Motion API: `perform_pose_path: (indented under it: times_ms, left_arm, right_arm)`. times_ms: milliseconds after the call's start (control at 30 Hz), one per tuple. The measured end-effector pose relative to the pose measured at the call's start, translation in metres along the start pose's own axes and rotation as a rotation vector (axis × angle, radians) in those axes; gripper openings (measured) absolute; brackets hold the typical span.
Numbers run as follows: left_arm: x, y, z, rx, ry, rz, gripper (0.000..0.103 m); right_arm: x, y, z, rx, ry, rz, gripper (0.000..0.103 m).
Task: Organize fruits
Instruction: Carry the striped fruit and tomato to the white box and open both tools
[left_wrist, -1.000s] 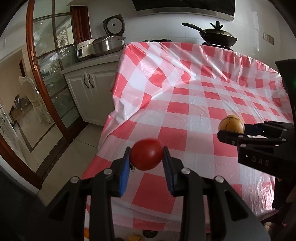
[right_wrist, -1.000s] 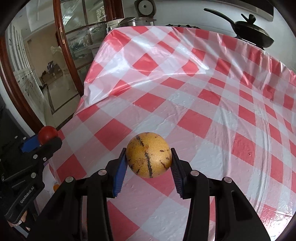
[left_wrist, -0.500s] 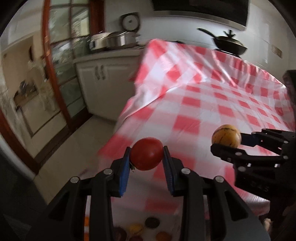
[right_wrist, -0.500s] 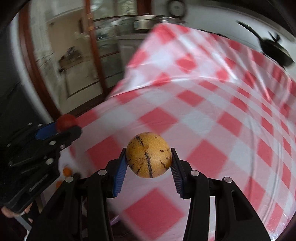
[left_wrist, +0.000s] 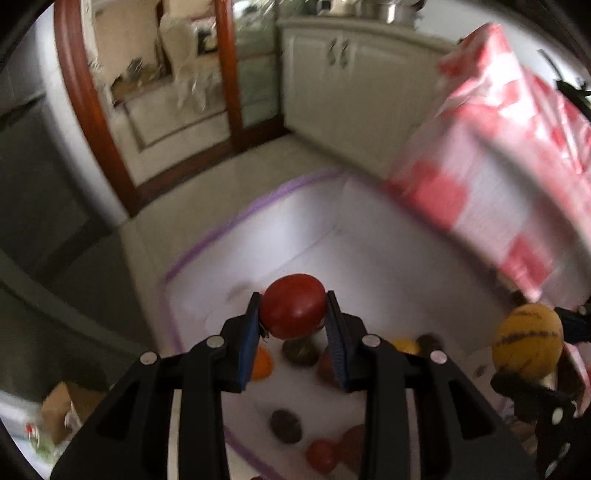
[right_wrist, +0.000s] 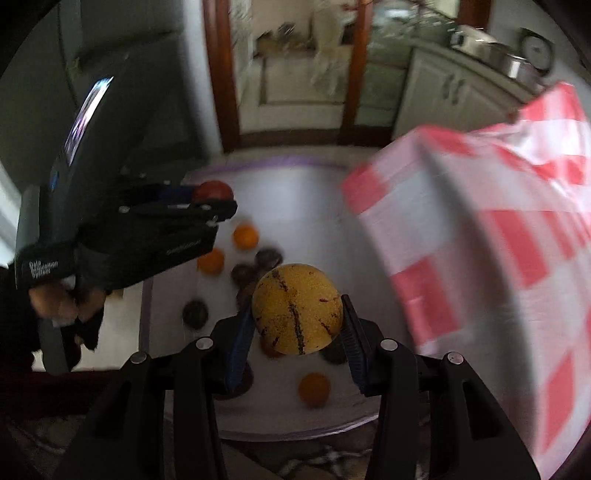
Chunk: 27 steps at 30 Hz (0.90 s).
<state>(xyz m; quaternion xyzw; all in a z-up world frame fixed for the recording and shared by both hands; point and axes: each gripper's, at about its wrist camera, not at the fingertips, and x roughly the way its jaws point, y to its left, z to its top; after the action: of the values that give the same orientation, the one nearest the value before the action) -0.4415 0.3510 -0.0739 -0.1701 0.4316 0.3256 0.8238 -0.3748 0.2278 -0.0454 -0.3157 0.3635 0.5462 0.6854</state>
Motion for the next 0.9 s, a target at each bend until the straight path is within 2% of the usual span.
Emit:
perform_pose_path:
  times_ms: [133, 267, 333, 400, 467, 500, 533, 600, 633, 700, 767, 833, 867, 900]
  left_arm:
    - [0.021, 0.007, -0.022, -0.019, 0.067, 0.029, 0.034]
    - [0.03, 0.008, -0.033, -0.031, 0.107, 0.032, 0.034]
    - [0.029, 0.008, -0.036, -0.035, 0.101, 0.029, 0.035]
    - [0.022, 0.01, -0.036, -0.044, 0.058, 0.012, 0.036]
    - [0.013, 0.01, -0.034, -0.044, 0.008, -0.007, 0.06]
    - [0.006, 0.011, -0.032, -0.044, -0.024, -0.015, 0.087]
    - [0.001, 0.007, -0.027, -0.047, -0.045, -0.02, 0.097]
    - [-0.01, 0.009, -0.023, -0.058, -0.089, -0.036, 0.098]
    - [-0.018, 0.011, -0.02, -0.065, -0.118, -0.037, 0.101]
    - [-0.03, 0.015, -0.015, -0.071, -0.155, -0.016, 0.102]
    - [-0.041, 0.016, -0.01, -0.071, -0.175, 0.035, 0.102]
    - [-0.048, 0.016, -0.004, -0.069, -0.172, 0.146, 0.102]
    - [-0.047, 0.015, -0.001, -0.067, -0.14, 0.209, 0.102]
    - [-0.044, 0.015, 0.002, -0.065, -0.113, 0.227, 0.102]
  right_arm:
    - [0.039, 0.007, -0.006, -0.006, 0.1, 0.021, 0.045]
    - [0.062, 0.012, -0.009, -0.021, 0.151, 0.025, 0.045]
    - [0.069, 0.015, -0.009, -0.03, 0.164, 0.02, 0.045]
    - [0.07, 0.018, -0.009, -0.031, 0.169, 0.019, 0.045]
    - [0.067, 0.019, -0.008, -0.04, 0.145, 0.011, 0.048]
    - [0.064, 0.014, -0.01, -0.045, 0.131, 0.007, 0.058]
    - [0.06, 0.015, -0.009, -0.05, 0.111, 0.003, 0.07]
    - [0.051, 0.017, -0.007, -0.053, 0.072, 0.005, 0.079]
    - [0.048, 0.018, -0.007, -0.054, 0.063, 0.009, 0.082]
    - [0.043, 0.019, -0.006, -0.053, 0.047, 0.006, 0.087]
    - [0.034, 0.019, -0.006, -0.043, 0.017, 0.005, 0.087]
    - [0.027, 0.019, -0.005, -0.024, 0.005, 0.02, 0.087]
    - [0.025, 0.019, -0.004, -0.013, 0.006, 0.031, 0.087]
    - [0.025, 0.02, -0.002, -0.011, 0.007, 0.034, 0.087]
